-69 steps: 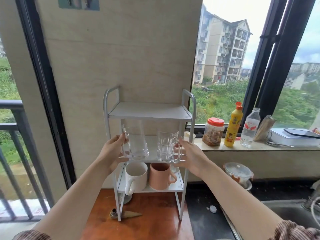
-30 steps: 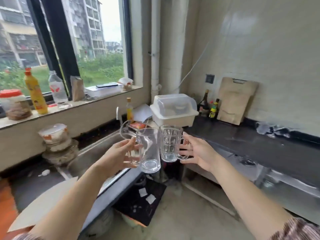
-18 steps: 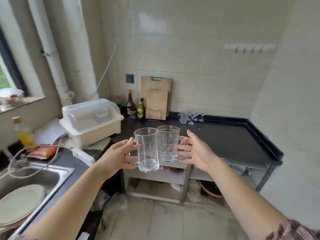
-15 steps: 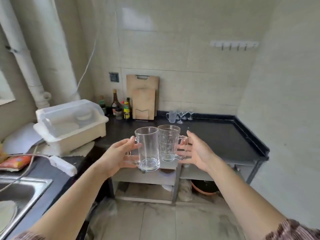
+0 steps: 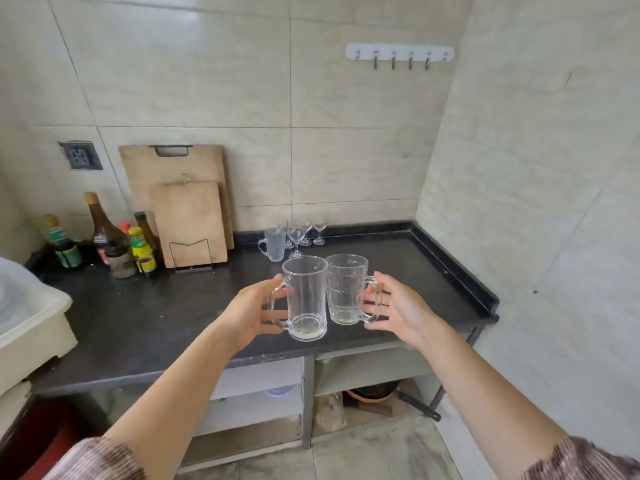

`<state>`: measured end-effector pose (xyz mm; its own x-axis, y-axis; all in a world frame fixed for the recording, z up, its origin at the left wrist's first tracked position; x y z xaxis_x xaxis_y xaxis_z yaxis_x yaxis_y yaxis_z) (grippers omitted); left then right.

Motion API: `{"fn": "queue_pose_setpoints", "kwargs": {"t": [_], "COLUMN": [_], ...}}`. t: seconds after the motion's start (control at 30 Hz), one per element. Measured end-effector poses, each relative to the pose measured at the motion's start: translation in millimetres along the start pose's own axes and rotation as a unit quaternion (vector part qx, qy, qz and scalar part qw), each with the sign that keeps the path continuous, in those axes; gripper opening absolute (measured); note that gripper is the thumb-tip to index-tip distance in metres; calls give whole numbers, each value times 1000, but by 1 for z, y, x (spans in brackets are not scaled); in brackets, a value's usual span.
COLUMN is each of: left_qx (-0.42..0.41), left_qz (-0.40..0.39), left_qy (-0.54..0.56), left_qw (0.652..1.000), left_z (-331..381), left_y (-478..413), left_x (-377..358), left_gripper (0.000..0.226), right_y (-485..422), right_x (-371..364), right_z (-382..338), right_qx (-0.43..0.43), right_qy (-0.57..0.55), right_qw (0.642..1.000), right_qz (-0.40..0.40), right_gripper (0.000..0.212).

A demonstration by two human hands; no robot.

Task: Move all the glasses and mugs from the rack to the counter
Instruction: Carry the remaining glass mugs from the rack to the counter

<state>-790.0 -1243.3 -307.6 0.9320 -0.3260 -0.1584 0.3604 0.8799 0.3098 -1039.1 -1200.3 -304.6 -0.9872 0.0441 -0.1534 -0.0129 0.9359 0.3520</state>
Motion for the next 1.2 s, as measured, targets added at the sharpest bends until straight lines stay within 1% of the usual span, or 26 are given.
{"fn": "queue_pose_setpoints", "kwargs": {"t": [0.1, 0.27, 0.33, 0.5, 0.73, 0.87, 0.93, 1.07, 1.13, 1.2], "left_qx": [12, 24, 33, 70, 112, 132, 130, 110, 92, 72], "left_qz": [-15, -6, 11, 87, 154, 166, 174, 200, 214, 222], "left_qy": [-10, -10, -1, 19, 60, 66, 78, 119, 134, 143], "left_qw": [1000, 1000, 999, 994, 980, 975, 973, 966, 963, 962], "left_z": [1, 2, 2, 3, -17, -27, -30, -38, -40, -41], "left_y": [-50, -143, -185, -287, -397, -447, -468, -500, -510, -516], "left_x": [-3, -4, -5, -11, -15, -20, -20, -11, -4, 1], "left_gripper": [47, 44, 41, 31, 39, 46, 46, 51, 46, 35], "right_y": [-45, -138, -182, -292, -407, -456, -478, -512, -524, -533], "right_x": [18, 52, 68, 106, 144, 161, 168, 174, 174, 172], "right_z": [-4, -11, -17, -30, -35, -26, -21, -11, -4, 0], "right_qx": [-14, -40, -50, -97, -153, -178, -181, -183, -182, -174], "right_qy": [-4, -10, -4, 19, 48, 49, 44, 49, 42, 26], "right_qw": [1000, 999, 999, 995, 987, 983, 983, 982, 982, 984], "right_qz": [9, 1, -2, -21, -24, -10, -4, -4, -12, -22], "right_gripper": [33, 32, 32, 32, 24, 30, 27, 30, 30, 31]}}
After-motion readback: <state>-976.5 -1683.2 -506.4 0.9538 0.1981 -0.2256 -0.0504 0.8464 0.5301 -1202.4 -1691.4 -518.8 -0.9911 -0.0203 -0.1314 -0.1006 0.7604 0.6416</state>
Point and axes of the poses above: each hand's wrist, its own y-axis away from the middle knuckle, its own x-axis out of the back of the hand, z = x × y, the point moved 8 cm from there along -y, towards the middle knuckle, and after that the axes turned 6 degrees about -z, right-handed, at the moved point
